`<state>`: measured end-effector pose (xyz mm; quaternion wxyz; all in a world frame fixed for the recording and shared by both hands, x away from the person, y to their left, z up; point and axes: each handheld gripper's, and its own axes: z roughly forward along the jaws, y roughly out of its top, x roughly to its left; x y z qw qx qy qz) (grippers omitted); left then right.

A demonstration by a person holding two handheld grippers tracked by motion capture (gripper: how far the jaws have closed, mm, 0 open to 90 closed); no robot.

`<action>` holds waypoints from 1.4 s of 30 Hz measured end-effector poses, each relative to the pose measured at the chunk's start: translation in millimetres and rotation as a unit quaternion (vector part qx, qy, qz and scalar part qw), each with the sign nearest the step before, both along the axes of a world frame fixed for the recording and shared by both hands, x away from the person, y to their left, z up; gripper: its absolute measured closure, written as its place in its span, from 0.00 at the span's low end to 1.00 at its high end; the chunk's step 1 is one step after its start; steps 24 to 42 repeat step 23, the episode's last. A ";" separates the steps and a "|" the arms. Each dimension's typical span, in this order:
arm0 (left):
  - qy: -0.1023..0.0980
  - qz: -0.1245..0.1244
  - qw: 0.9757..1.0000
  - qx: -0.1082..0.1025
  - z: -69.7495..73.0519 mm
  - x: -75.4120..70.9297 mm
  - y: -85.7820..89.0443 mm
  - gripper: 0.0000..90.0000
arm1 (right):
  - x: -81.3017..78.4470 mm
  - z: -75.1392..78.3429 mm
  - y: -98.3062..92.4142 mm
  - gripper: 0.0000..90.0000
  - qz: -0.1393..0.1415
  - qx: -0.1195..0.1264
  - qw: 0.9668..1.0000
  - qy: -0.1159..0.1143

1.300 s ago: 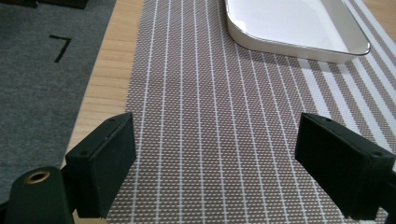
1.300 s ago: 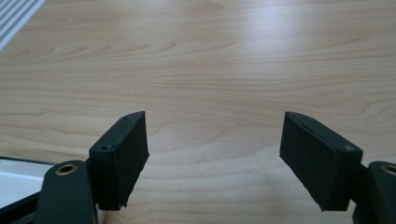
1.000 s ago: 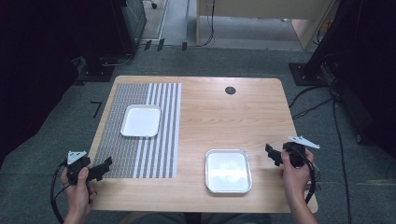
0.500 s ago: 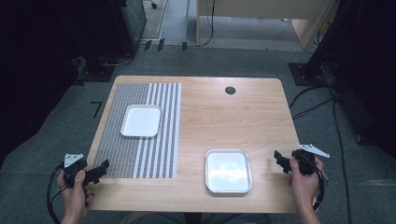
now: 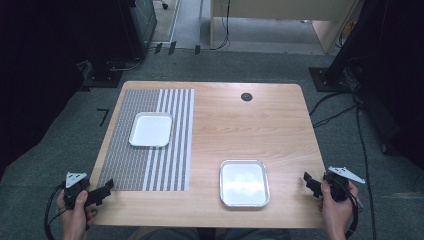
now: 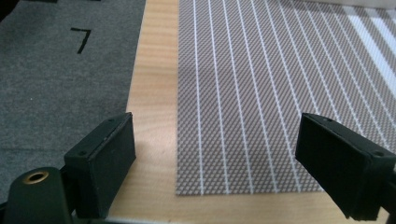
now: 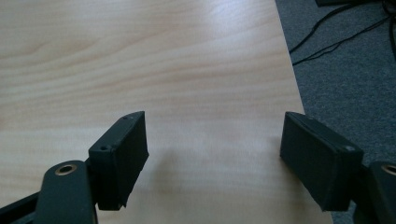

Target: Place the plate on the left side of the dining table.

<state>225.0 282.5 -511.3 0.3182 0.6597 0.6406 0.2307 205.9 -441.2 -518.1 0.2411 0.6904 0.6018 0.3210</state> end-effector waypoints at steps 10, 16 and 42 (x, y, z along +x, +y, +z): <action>-0.012 -0.003 0.999 0.036 -5.4 -6.9 -6.8 0.14 | -9.4 -5.5 11.7 0.22 0.006 -0.062 0.998 0.001; -0.016 -0.005 0.999 0.044 -7.1 -5.7 -8.0 0.13 | -8.6 -6.8 12.7 0.20 0.004 -0.063 0.998 -0.004; -0.016 -0.006 0.999 0.045 -7.0 -5.5 -7.9 0.13 | -8.6 -6.8 12.8 0.20 0.004 -0.063 0.998 -0.003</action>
